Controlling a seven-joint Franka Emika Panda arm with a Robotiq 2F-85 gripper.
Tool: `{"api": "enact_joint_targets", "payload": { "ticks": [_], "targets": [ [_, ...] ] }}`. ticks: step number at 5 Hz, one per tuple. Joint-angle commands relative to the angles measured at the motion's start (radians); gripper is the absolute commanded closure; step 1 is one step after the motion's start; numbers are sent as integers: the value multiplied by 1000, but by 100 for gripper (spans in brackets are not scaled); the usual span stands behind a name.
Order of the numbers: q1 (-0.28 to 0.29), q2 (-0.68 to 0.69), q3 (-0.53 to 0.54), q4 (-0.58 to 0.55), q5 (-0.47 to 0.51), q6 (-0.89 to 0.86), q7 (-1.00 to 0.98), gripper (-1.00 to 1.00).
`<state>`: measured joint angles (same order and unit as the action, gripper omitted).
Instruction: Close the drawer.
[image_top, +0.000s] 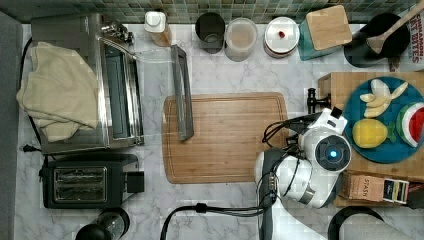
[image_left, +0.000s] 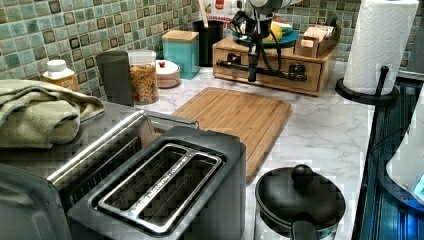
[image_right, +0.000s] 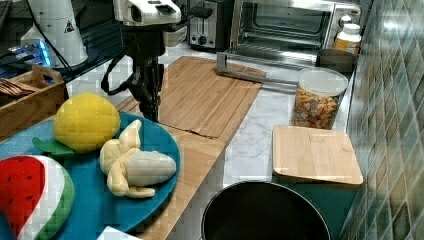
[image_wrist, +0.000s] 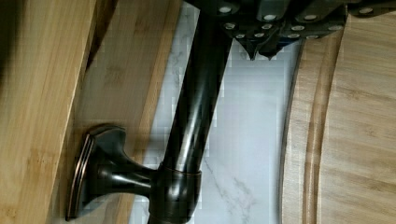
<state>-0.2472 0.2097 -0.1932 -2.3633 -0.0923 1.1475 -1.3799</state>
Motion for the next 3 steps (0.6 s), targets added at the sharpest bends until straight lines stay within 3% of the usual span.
{"api": "enact_joint_targets", "payload": {
  "ticks": [1,3],
  "targets": [
    [-123,4,-137,93,3,-3,-2,100],
    [-121,5,-140,93,5,-3,-3,100]
  ]
}}
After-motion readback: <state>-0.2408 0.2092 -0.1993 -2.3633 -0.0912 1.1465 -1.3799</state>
